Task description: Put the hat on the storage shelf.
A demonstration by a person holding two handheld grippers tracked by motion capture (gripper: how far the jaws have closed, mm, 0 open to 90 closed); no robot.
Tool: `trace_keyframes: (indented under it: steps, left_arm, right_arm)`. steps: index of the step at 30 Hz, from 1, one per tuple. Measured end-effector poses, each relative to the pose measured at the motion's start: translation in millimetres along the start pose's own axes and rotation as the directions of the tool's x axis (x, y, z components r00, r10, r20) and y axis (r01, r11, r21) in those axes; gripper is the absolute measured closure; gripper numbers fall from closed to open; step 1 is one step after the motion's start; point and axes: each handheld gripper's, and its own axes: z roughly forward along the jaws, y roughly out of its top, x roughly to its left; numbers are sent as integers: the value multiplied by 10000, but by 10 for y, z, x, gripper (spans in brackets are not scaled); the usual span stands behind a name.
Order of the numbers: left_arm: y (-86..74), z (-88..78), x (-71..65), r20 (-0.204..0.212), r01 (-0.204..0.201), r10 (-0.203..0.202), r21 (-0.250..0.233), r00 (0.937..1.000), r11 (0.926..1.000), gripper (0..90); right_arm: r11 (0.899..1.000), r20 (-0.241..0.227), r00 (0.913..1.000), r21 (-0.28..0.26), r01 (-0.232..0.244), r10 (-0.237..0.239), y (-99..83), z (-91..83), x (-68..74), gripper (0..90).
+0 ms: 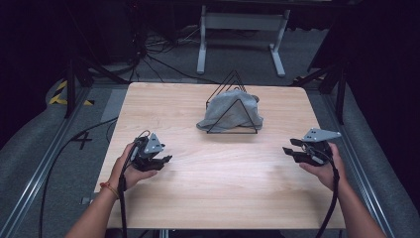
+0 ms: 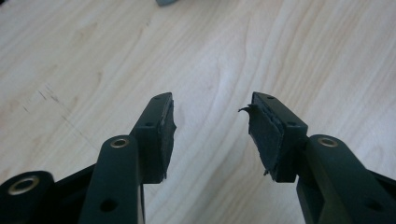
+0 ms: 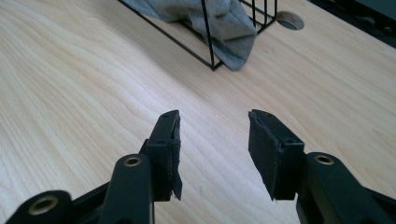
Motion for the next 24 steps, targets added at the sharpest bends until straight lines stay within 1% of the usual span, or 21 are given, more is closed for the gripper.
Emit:
trace_keyframes:
  steps: [1,2,5,6,8,11,12,14,15,17,20,21,22,23,24]
  left_arm:
    - [-58,-13,-3,31,-21,21,86,10000,10000,490]
    - [-58,-13,-3,31,-21,21,86,10000,10000,489]
    - [-140,-45,7,129,124,-126,177,9998,9998,471]
    - [-167,-62,11,140,216,-218,141,9997,9997,466]
    - [-200,-85,7,25,190,-190,51,9998,9998,457]
    - [-282,-78,-19,128,83,-87,308,9999,9995,426]
    - [-309,-69,-35,79,14,-17,407,10000,9992,420]
    - [-361,-62,-65,158,44,-51,451,9999,9990,384]
    - [-379,-66,-76,154,52,-60,481,9999,9988,384]
    - [-447,-71,-91,318,165,-176,344,9993,9993,367]
    - [-527,-83,-107,402,426,-437,279,9982,9987,350]
    - [-566,-88,-109,500,485,-498,274,9975,9985,344]
    - [-601,-85,-118,480,520,-531,248,9974,9983,335]
    - [-625,-94,-121,526,605,-613,172,9967,9980,330]
    - [-666,-103,-125,633,777,-777,19,9950,9970,322]
  right_arm:
    - [10000,-54,10000,81,4,-4,-52,-17,12,525]
    - [10000,-54,10000,81,4,-4,-52,-17,12,525]
    - [9995,5,9999,289,125,-125,-131,-29,45,499]
    - [9994,15,9999,328,130,-130,-157,-32,60,497]
    - [9991,35,9998,365,196,-197,-210,-39,86,489]
    - [9989,43,9998,417,207,-209,-290,-47,113,468]
    - [9989,59,9998,436,182,-185,-318,-45,118,462]
    - [9990,46,9999,437,89,-91,-398,-53,137,445]
    - [9990,46,9999,437,89,-91,-398,-53,137,445]
    - [9992,-33,10000,389,5,-4,-456,-68,146,434]
    - [9990,-59,9996,345,-267,269,-567,-83,153,412]
    - [9991,-51,9997,353,-252,254,-596,-83,154,406]
    - [9987,-46,9995,386,-323,325,-648,-85,164,397]
    - [9983,-111,9990,376,-439,443,-692,-91,169,393]
    - [9981,-142,9986,358,-495,500,-726,-95,170,391]
